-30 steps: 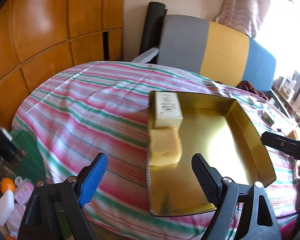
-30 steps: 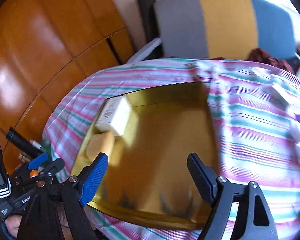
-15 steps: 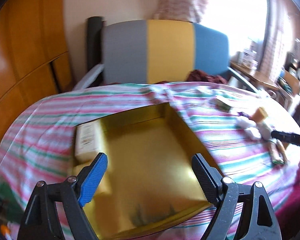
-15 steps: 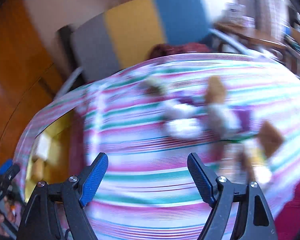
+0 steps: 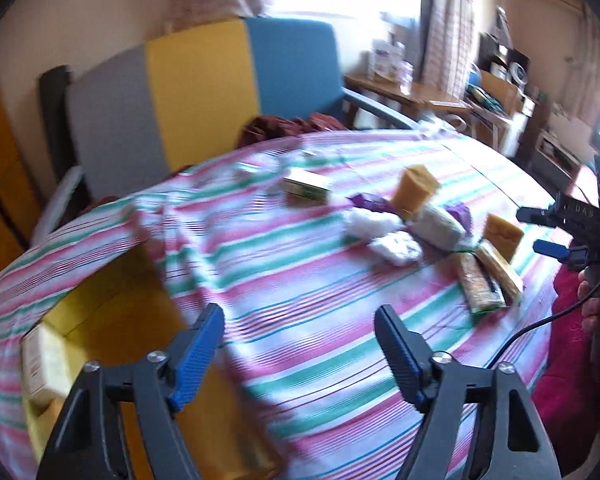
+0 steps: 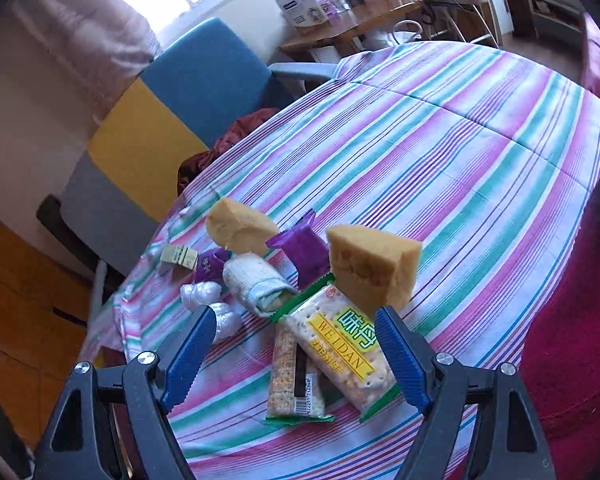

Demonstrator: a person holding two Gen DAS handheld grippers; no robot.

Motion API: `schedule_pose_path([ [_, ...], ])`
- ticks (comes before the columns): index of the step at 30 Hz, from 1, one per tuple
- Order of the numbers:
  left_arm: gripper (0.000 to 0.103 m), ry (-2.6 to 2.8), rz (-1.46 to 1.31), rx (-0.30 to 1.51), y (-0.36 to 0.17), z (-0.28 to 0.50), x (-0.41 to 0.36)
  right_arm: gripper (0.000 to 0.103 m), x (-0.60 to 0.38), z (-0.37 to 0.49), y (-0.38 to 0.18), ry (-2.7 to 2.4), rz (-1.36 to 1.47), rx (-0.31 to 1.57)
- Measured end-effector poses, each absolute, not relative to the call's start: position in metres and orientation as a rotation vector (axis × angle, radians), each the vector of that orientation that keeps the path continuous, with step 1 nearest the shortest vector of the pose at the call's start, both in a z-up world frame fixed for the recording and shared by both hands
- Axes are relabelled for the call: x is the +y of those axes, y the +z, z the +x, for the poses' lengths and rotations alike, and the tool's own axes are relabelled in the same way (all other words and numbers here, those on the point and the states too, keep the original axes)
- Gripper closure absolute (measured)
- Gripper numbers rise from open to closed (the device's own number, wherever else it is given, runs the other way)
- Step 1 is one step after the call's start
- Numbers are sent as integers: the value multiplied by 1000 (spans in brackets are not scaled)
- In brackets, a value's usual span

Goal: Organize objects
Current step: 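Move both tools back toward the items on the cloth, then grasp the white cotton balls in plastic with the left tool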

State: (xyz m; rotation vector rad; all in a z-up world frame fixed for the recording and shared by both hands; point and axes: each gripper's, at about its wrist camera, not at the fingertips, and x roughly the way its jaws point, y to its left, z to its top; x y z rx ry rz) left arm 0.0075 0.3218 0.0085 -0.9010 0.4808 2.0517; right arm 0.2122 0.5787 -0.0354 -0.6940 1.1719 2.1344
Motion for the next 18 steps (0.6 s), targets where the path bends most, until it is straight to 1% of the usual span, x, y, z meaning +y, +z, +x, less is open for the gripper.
schedule_pose_path([
  [3, 36, 1987, -926, 506, -5, 8, 355, 20, 578, 210, -38, 2141, -674, 1211],
  [5, 37, 1950, -959, 503, -15, 6, 374, 20, 579, 212, -38, 2148, -663, 1225],
  [13, 36, 1842, -1098, 462, -50, -12, 445, 20, 582, 209, -43, 2172, -678, 1275],
  [17, 30, 1829, -1114, 455, -60, -19, 472, 20, 582, 205, -45, 2184, -693, 1288],
  [18, 30, 1827, -1121, 455, -62, -21, 477, 20, 582, 205, -45, 2186, -698, 1292],
])
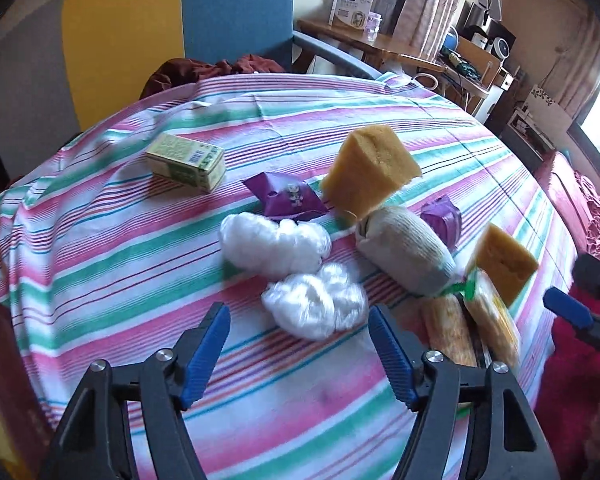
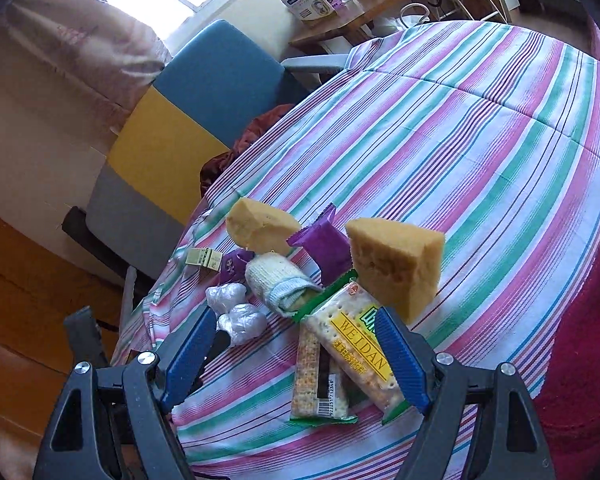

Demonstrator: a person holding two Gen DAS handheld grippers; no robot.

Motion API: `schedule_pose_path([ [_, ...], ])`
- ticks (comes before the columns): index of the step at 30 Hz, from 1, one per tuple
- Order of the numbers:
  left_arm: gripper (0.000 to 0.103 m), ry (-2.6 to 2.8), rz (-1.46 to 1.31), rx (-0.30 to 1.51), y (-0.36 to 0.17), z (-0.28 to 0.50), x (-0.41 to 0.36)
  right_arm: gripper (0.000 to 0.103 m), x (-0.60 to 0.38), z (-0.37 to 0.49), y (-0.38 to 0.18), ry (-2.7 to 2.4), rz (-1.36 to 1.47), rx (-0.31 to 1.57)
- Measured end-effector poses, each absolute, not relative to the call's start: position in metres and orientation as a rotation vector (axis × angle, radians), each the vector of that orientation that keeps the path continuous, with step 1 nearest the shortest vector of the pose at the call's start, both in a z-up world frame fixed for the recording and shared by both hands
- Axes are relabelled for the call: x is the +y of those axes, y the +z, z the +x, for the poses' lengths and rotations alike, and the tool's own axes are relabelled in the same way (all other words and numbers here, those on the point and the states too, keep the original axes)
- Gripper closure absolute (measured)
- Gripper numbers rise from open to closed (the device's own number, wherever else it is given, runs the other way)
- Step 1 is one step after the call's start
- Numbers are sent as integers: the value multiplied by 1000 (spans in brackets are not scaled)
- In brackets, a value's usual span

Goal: Organize objects
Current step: 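Grasp the white cotton balls in plastic with the left tool, then place the cotton balls in the tray while the right tool grasps the WEIDAN crackers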

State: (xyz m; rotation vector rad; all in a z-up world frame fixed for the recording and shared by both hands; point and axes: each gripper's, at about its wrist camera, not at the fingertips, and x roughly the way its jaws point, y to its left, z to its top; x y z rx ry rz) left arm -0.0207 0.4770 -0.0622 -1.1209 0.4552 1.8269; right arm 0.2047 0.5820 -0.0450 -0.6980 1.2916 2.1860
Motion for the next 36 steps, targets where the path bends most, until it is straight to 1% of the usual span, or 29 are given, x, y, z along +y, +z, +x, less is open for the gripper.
schedule_pose_path([
  [4, 32, 1819, -1155, 435, -75, -28, 496, 20, 583, 203, -48, 2184, -707, 1304],
  [5, 42, 1808, -1162, 436, -78, -28, 499, 20, 584, 203, -48, 2181, -708, 1307],
  [6, 48, 1791, -1173, 434, -81, -29, 499, 20, 584, 203, -48, 2178, -707, 1309],
  [9, 52, 1773, -1162, 403, -80, -24, 488, 20, 584, 203, -49, 2171, -709, 1305],
  [22, 53, 1748, -1180, 369, -70, 10, 396, 20, 592, 191, -69, 2002, -877, 1255],
  [27, 53, 1739, -1146, 364, -60, 24, 370, 20, 596, 179, -81, 1937, -995, 1201],
  [31, 53, 1729, -1121, 338, -48, 32, 351, 20, 597, 173, -86, 1928, -1049, 1195],
  [36, 53, 1723, -1091, 299, -34, 36, 330, 20, 592, 166, -88, 1929, -1122, 1135],
])
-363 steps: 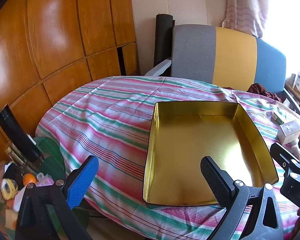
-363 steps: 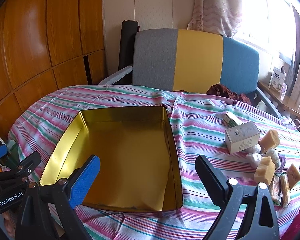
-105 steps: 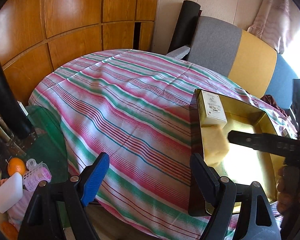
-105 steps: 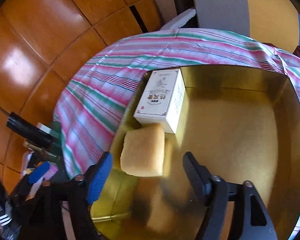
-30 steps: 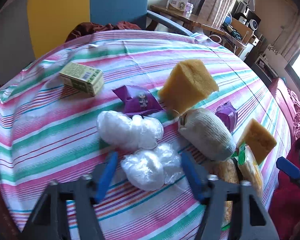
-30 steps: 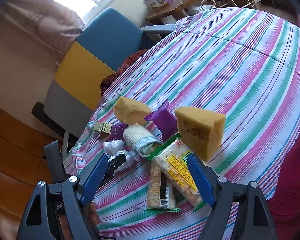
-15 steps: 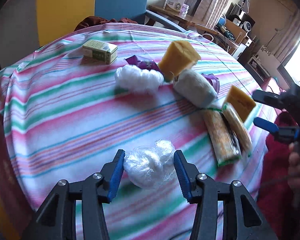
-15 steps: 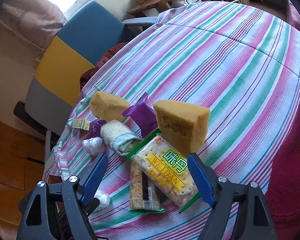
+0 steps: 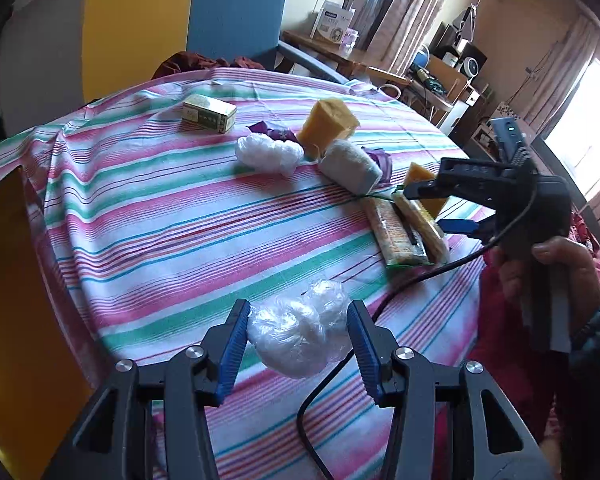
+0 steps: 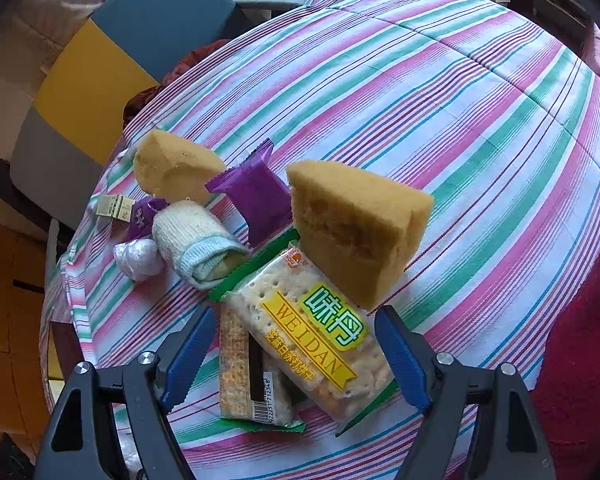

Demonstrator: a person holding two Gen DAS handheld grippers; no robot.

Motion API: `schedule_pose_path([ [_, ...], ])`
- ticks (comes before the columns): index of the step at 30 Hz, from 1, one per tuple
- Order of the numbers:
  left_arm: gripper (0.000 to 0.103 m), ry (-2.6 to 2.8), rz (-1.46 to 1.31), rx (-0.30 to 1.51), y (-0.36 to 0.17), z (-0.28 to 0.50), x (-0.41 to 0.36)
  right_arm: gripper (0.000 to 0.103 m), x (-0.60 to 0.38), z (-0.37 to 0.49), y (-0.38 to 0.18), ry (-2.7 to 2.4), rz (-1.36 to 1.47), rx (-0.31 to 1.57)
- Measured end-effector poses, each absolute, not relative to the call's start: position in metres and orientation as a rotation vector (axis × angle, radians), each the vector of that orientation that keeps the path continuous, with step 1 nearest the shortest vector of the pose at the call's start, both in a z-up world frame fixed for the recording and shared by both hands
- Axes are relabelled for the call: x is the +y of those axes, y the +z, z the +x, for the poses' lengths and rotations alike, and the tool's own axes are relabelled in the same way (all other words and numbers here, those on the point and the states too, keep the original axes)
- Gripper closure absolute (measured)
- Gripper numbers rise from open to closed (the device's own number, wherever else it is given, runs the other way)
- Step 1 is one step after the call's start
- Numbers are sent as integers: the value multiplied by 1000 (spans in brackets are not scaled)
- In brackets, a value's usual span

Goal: Organize objects
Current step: 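Place the cotton balls in the tray while the right tool grasps the WEIDAN crackers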

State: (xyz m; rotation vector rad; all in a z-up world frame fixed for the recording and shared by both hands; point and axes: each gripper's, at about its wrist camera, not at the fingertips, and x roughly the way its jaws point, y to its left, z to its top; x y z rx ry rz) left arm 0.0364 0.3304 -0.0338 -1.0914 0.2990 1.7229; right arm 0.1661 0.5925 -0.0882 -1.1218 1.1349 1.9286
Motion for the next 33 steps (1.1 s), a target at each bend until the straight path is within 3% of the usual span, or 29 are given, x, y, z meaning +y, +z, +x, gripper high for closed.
schedule_pose_path([
  [5, 53, 1740, -1055, 277, -22, 39, 308, 21, 591, 160, -95, 1904, -1194, 1100],
  [9, 53, 1763, -1047, 247, -16, 38, 289, 45, 588, 158, -95, 1921, -1216, 1069],
  [12, 53, 1788, -1047, 223, -13, 35, 275, 53, 584, 156, -91, 1948, -1214, 1028],
  [18, 53, 1908, -1042, 159, 0, 20, 218, 53, 584, 160, -83, 1985, -1178, 1014],
  [27, 53, 2307, -1175, 45, -5, -34, 71, 53, 580, 159, -71, 2046, -1102, 1010],
  [33, 52, 2384, -1281, 67, -30, -48, 43, 53, 583, 158, -72, 2053, -1078, 1006],
])
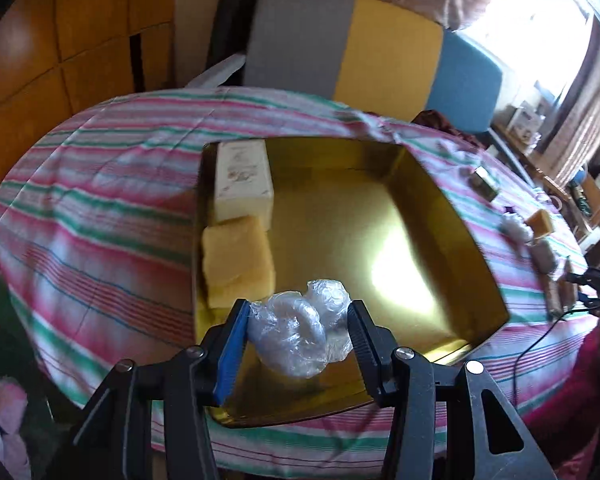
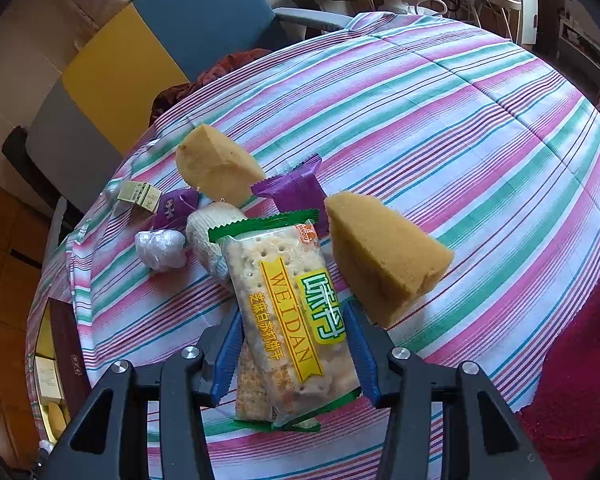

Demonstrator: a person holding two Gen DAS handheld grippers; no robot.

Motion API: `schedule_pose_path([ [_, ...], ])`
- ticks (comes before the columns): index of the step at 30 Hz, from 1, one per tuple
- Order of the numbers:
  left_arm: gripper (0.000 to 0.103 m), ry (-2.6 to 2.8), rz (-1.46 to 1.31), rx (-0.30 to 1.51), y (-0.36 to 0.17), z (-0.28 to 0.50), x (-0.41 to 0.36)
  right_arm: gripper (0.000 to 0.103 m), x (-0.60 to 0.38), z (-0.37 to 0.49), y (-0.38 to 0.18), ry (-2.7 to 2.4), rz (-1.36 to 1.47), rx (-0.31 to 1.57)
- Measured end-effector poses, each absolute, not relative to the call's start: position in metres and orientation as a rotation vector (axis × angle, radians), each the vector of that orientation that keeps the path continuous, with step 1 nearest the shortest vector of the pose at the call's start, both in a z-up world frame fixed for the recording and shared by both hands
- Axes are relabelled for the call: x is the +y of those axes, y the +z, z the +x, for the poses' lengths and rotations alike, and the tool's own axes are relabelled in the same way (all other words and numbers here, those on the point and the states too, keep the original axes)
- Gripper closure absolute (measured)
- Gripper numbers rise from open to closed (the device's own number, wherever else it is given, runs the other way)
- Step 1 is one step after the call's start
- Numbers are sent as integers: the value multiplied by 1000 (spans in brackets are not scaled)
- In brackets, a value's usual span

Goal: Organize objects
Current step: 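Place the cotton balls in the tray while the right tool grasps the WEIDAN crackers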

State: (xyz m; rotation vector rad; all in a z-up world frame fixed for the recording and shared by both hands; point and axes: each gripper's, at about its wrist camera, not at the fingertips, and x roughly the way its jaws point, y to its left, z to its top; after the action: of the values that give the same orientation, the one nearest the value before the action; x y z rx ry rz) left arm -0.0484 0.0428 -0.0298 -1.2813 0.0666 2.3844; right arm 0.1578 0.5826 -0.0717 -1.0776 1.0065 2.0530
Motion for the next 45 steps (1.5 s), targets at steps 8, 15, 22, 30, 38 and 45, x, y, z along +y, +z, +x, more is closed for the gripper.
schedule_pose_path([
  [8, 51, 2434, -1329, 128, -46, -52, 40, 53, 583, 162, -70, 2060, -1060, 1004],
  [15, 49, 2463, -1307, 140, -45, -52, 34, 53, 583, 161, -69, 2061, -1045, 997],
  [22, 46, 2493, -1272, 83, -37, -49, 38, 53, 583, 161, -68, 2061, -1047, 990],
  [30, 38, 2550, -1169, 112, -19, -40, 57, 53, 582, 170, -56, 2094, -962, 986],
  [38, 38, 2567, -1126, 159, -14, -35, 65, 53, 557, 169, -31, 2157, -933, 946],
  [45, 37, 2571, -1119, 146, -15, -32, 62, 53, 499, 122, 8, 2346, -975, 858],
])
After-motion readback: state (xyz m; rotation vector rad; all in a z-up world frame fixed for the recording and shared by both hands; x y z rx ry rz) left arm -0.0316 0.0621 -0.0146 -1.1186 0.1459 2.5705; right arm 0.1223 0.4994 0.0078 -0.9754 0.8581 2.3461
